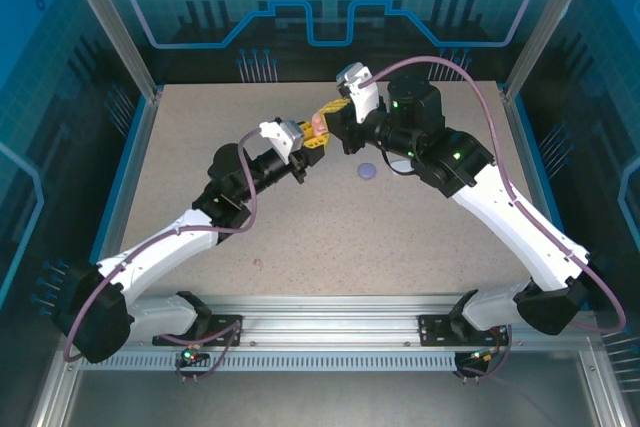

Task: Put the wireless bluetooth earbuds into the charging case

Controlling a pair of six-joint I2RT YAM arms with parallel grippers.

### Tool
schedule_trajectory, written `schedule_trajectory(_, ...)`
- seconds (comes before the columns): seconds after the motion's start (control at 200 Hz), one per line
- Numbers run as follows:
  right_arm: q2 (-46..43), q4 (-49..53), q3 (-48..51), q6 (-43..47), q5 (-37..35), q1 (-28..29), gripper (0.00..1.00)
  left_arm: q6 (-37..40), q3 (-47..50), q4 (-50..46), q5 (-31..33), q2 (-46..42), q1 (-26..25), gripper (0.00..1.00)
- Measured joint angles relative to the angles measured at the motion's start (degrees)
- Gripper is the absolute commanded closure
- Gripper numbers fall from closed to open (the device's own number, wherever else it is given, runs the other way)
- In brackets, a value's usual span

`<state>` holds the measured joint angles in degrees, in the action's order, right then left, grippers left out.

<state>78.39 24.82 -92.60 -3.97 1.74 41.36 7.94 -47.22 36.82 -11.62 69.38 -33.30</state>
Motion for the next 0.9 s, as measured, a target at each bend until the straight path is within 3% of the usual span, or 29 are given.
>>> schedule_trajectory(0.9, 1.5, 2.3, 1.4, 1.1, 0.3, 0.3, 1.0, 0.2, -0.3, -0.5, 0.5, 0.0, -0.2, 1.0)
